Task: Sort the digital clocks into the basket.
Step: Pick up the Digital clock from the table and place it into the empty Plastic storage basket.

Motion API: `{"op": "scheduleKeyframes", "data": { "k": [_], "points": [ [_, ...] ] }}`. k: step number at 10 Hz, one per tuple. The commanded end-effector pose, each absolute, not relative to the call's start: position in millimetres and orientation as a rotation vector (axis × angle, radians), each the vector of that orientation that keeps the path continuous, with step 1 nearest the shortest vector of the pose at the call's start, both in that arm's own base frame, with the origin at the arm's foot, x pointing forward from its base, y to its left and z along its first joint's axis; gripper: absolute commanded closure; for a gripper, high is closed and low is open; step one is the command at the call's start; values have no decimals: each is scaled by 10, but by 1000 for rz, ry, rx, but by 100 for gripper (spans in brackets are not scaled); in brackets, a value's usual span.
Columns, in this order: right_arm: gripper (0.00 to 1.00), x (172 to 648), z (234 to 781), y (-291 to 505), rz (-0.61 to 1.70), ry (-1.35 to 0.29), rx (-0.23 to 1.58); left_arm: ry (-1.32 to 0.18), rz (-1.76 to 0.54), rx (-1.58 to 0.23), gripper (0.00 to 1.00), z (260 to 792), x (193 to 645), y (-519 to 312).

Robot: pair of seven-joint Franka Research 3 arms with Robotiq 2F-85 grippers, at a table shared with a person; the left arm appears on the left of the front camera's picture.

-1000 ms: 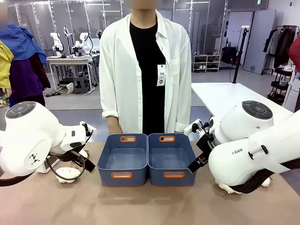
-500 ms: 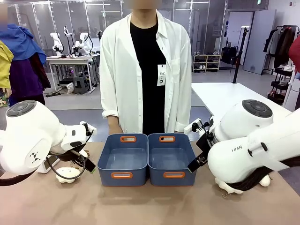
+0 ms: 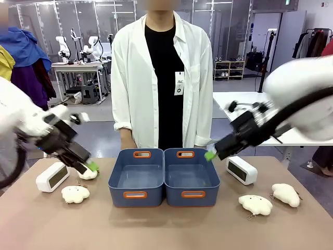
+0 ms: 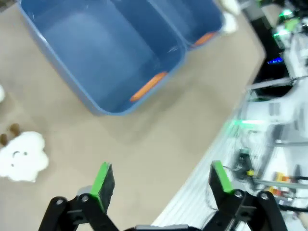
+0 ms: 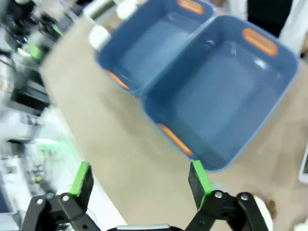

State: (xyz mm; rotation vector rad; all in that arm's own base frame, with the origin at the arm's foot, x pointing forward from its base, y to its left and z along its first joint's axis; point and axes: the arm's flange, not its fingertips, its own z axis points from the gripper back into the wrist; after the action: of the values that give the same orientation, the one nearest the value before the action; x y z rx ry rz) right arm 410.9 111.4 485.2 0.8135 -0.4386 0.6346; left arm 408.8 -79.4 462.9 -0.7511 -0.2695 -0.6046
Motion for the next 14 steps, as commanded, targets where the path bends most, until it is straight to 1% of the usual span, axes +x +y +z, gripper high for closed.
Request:
{"op": "scheduleKeyframes", "data": {
  "k": [1,2,3,4,6,7,8,9,10,11,12,13,14],
  "points": [
    [0,4356,4697,605,481,-347,1098,-189,-424,-1069,0,4596,4319,-368],
    [0,4269,4699,324,428,-357,1222,-242,-389,-1182,0,4565,4287,-167],
    [0,4105,4667,-44,341,-369,1292,-304,-342,-1275,0,4519,4184,130],
    [0,3942,4636,-413,258,-415,1309,-384,-293,-1338,0,4500,4043,482],
    [0,3622,4621,-1182,60,-514,1280,-521,-191,-1353,0,4432,3664,1303],
    [0,3430,4633,-1548,-25,-584,1263,-608,-136,-1331,0,4393,3403,1773],
    [0,3268,4647,-1794,-82,-619,1242,-665,-47,-1317,0,4365,3183,2146],
    [0,3132,4677,-1988,-131,-653,1220,-688,-3,-1281,0,4367,2996,2394],
    [0,3038,4702,-2100,-170,-673,1210,-720,23,-1257,0,4409,2826,2582],
    [0,3002,4727,-2176,-212,-693,1193,-728,40,-1243,0,4452,2768,2676],
    [0,3034,4754,-2159,-207,-686,1172,-739,64,-1221,0,4515,2785,2696],
    [0,3018,4688,-2319,-165,-710,1202,-735,72,-1249,0,4401,2704,2701],
    [0,3018,4688,-2319,-165,-710,1202,-735,72,-1249,0,4401,2704,2701]
  ]
}}
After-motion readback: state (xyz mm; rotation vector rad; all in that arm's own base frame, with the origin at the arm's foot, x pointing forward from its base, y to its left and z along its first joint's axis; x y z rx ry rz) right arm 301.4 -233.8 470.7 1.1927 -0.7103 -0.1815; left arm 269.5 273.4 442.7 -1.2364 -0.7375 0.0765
